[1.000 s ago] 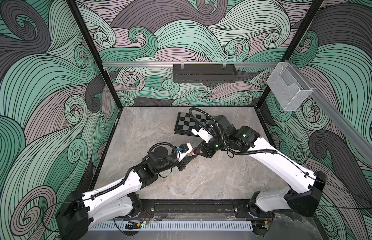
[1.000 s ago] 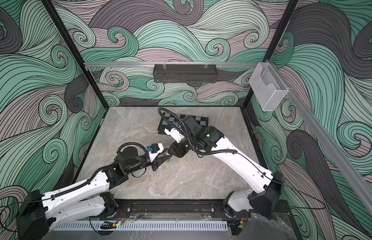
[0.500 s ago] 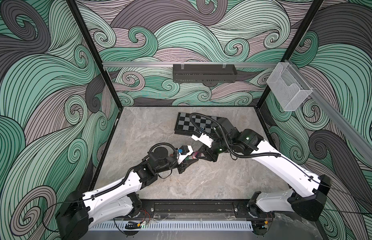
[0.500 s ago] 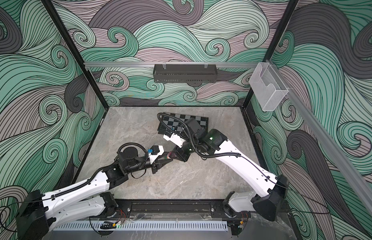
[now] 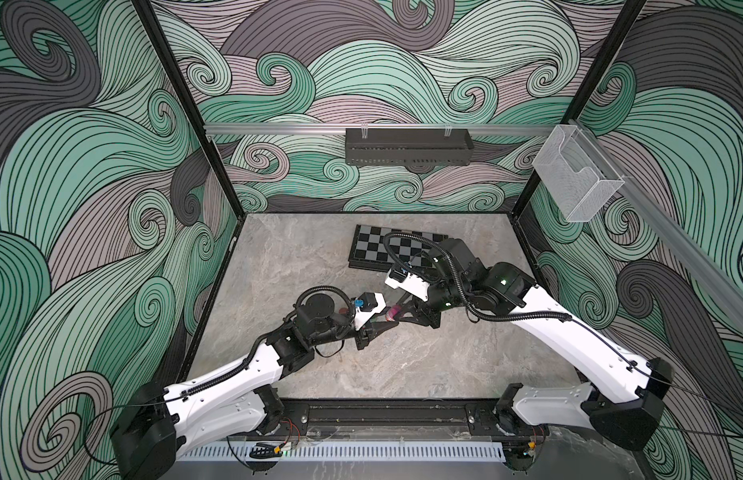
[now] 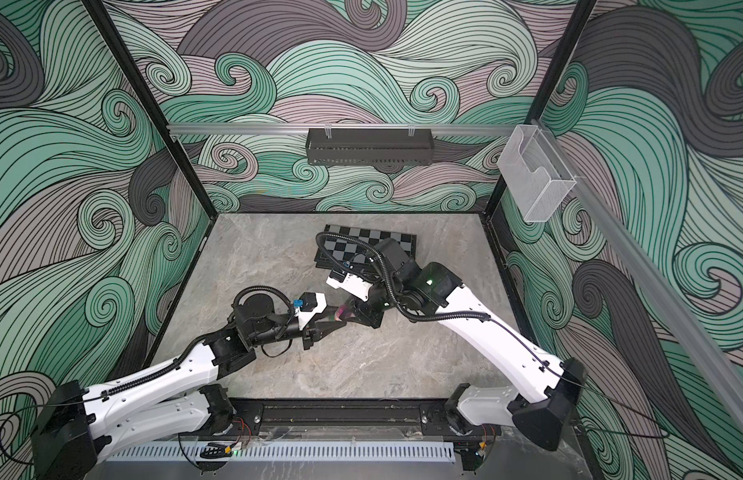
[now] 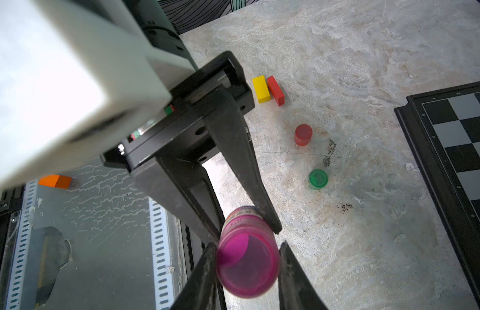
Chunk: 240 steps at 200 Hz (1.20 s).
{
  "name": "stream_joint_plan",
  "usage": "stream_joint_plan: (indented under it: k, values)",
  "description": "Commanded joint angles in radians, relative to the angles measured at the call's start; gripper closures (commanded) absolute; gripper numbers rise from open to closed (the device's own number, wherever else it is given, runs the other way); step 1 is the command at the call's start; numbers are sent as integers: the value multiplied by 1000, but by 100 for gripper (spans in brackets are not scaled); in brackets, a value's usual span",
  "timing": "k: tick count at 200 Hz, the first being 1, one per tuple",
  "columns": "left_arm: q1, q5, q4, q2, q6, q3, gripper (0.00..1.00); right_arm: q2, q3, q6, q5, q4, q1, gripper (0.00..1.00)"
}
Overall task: Close the paint jar lid
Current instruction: Screw the lid onto the paint jar.
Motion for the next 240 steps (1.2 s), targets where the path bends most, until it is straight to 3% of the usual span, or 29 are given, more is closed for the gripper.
stream_joint_plan:
  k: [1, 11, 20, 25, 67, 102, 121, 173, 214, 240]
  values:
    - [-7, 3, 50, -10, -9, 17, 99, 0, -12, -51, -141, 102, 23, 69]
    - [-6, -22, 51, -16, -5, 13, 99, 1, -13, -33, -139, 107, 20, 60]
    - [-7, -46, 50, -19, 2, 10, 99, 3, -6, -7, -130, 110, 20, 43]
    - [-7, -59, 49, -23, 6, 9, 99, 5, -1, 11, -124, 111, 19, 39]
    - [-7, -163, 22, -39, 53, 5, 99, -17, 61, 254, 17, 118, 3, 25]
    - [-7, -222, -23, -47, 117, 11, 99, -35, 86, 569, 122, 61, -69, 29]
    - [-7, -239, -33, -44, 140, 14, 99, -7, 123, 644, 138, 2, -65, 30]
    - [-7, -245, -75, -20, 179, 44, 99, 80, 170, 690, 251, -36, -13, 32]
    - [-7, -250, -76, -14, 193, 46, 99, 142, 191, 705, 257, -35, 20, 32]
    - [-7, -253, -76, -12, 197, 47, 99, 168, 200, 709, 258, -35, 38, 37]
